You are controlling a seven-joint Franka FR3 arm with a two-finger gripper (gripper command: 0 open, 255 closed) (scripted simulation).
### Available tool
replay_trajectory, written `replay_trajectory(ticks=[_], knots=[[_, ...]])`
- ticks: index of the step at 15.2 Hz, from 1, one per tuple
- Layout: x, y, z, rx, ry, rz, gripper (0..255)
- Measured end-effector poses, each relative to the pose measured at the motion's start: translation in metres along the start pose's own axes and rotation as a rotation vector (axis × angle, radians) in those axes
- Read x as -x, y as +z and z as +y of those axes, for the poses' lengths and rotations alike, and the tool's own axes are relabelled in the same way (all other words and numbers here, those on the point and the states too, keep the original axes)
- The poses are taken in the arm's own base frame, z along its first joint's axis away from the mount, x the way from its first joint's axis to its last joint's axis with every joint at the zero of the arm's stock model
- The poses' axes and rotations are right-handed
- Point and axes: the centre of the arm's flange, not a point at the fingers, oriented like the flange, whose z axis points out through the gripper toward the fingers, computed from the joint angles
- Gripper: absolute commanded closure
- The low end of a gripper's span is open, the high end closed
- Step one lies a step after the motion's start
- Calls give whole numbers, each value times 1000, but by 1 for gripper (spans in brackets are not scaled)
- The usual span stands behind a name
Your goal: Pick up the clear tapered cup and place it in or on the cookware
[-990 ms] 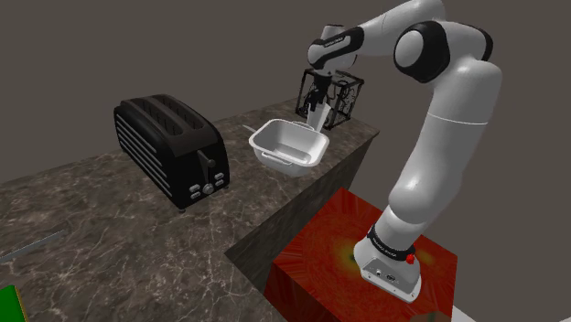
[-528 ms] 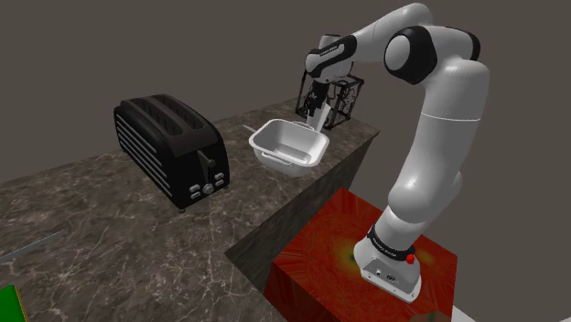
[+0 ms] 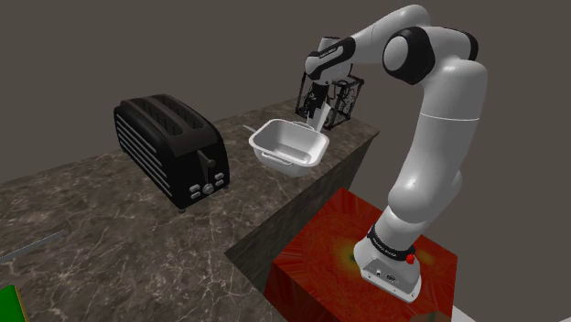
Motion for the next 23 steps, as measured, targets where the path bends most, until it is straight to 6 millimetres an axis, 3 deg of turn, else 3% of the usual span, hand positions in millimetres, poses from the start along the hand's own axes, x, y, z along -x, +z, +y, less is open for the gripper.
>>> replay_trajectory(ticks=[11,23], knots=[[0,-2,0,0,0,0,255],[0,-62,7,0,0,0,255]])
